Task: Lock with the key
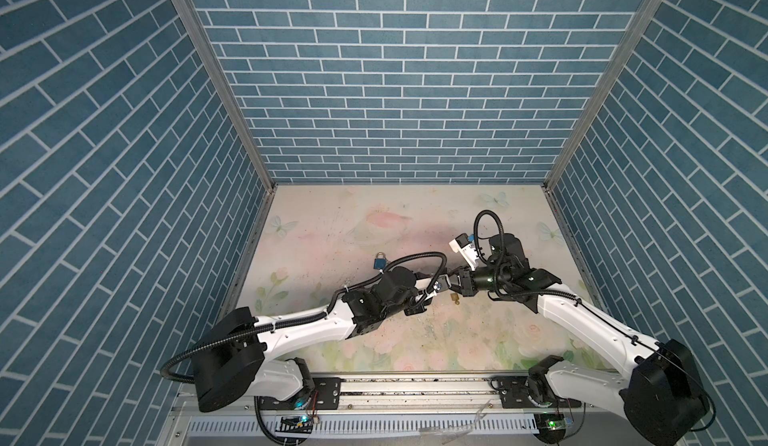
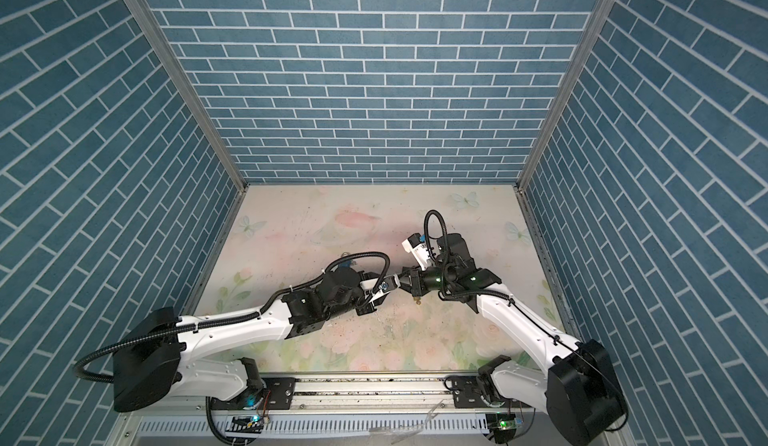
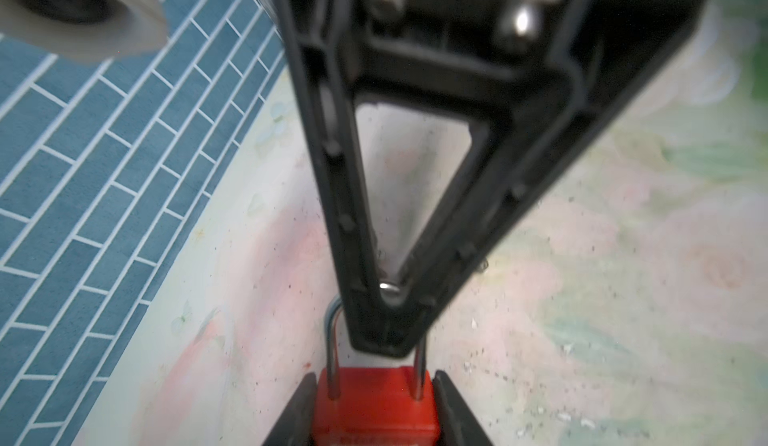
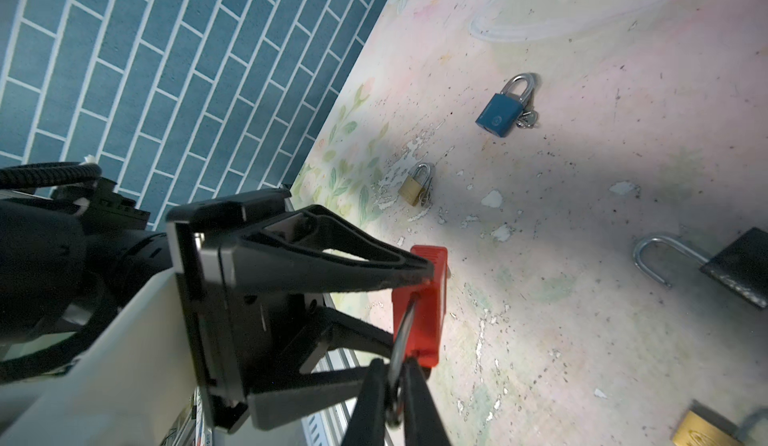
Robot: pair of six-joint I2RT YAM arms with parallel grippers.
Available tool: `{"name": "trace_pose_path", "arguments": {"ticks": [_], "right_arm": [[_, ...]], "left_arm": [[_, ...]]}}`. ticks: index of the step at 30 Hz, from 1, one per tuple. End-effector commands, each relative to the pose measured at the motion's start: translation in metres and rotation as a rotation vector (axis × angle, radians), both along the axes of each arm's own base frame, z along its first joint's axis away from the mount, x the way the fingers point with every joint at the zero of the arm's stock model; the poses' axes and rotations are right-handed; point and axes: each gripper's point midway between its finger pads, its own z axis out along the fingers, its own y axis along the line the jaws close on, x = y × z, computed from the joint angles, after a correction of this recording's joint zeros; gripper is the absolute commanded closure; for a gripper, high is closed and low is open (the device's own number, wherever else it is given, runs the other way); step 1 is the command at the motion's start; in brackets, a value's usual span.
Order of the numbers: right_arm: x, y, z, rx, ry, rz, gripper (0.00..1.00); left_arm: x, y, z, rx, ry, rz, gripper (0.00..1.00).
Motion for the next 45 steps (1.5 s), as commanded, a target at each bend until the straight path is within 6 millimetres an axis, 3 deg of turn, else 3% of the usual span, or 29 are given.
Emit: {"name": "trace_pose_path", "arguments": {"ticks": [1, 8, 12, 18, 22, 25, 33, 45], "right_arm": [[0.005, -0.007, 0.025, -0.004, -0.064, -0.057, 0.76], [0.012, -0.035, 0.094, 0.072, -0.286, -0.240, 0.40], [0.005, -0.049, 0.119, 0.130, -0.419, -0.285, 0.33], [-0.007, -0.058, 0.111, 0.229, -0.588, -0.302, 0.34], [-0.013, -0.060, 0.102, 0.287, -0.670, -0.297, 0.35], [-0.018, -0.056, 0.095, 0.331, -0.690, -0.260, 0.35], [-0.015, -0.030, 0.079, 0.379, -0.608, -0.139, 0.36], [0.002, 0.002, 0.085, 0.412, -0.542, -0.059, 0.38]], "left_arm": [[0.005, -0.007, 0.066, -0.256, -0.065, 0.018, 1.00], [0.006, 0.002, 0.056, -0.297, 0.031, 0.089, 1.00], [0.014, 0.008, 0.067, -0.394, 0.088, 0.181, 1.00], [0.028, 0.019, 0.114, -0.708, 0.218, 0.330, 1.00], [0.019, 0.015, 0.147, -0.881, 0.307, 0.245, 1.00], [0.019, 0.010, 0.158, -0.941, 0.410, 0.181, 1.00], [0.031, 0.016, 0.161, -0.963, 0.539, 0.143, 1.00], [0.031, 0.013, 0.154, -0.949, 0.600, 0.121, 1.00]]}}
